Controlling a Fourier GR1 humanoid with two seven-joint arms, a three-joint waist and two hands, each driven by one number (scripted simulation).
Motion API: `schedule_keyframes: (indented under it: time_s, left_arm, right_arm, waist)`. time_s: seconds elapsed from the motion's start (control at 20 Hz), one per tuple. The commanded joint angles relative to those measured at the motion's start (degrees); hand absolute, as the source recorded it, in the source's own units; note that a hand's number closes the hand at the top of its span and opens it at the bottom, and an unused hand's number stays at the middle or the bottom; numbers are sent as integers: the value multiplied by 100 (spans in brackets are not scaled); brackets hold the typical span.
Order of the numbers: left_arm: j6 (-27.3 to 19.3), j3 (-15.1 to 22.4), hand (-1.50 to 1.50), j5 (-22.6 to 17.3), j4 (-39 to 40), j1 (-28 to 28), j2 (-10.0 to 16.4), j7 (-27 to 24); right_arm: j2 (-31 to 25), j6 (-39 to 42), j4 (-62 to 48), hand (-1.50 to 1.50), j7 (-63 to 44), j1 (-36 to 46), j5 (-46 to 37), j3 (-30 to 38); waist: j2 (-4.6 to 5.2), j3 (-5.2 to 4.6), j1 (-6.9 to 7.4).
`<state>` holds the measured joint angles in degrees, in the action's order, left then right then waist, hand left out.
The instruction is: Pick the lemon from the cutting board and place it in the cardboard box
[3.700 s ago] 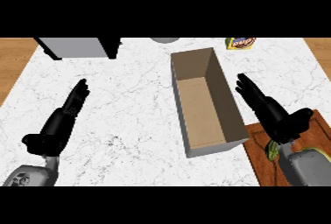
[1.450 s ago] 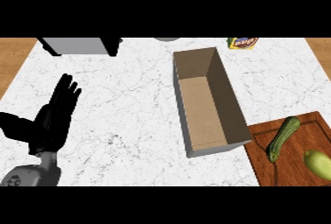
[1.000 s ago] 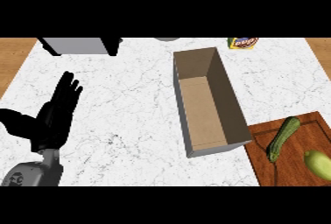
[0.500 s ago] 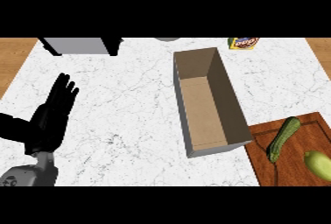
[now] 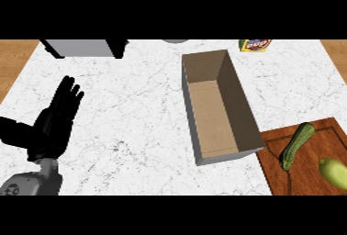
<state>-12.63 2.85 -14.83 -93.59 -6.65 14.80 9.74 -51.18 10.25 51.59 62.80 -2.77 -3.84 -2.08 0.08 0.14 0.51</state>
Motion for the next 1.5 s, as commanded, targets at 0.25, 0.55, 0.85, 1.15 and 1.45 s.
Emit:
schedule_keyframes:
  time_s: [0.25,0.55,0.85,1.15,1.45]
  left_arm:
    - [27,-67,0,84,-150,99,-54,57]
    - [-134,-43,0,259,126,-328,-161,202]
    - [12,-191,0,169,205,-334,-147,199]
    - [81,-129,0,199,-192,88,-224,170]
    - [22,78,0,413,-411,330,-383,174]
  right_arm:
    - [180,302,-414,-150,828,487,-170,6]
    - [225,346,-523,-150,958,550,-312,-181]
    - [407,40,-394,-150,1006,363,-474,-292]
    - [507,32,-708,-150,954,687,-559,-265]
    - [764,-295,-613,-150,1018,488,-768,-383]
  waist:
    - [-4,-8,-11]
    - [5,-5,-43]
    - [-5,-9,-71]
    - [-7,-7,-14]
    - [-16,-9,-49]
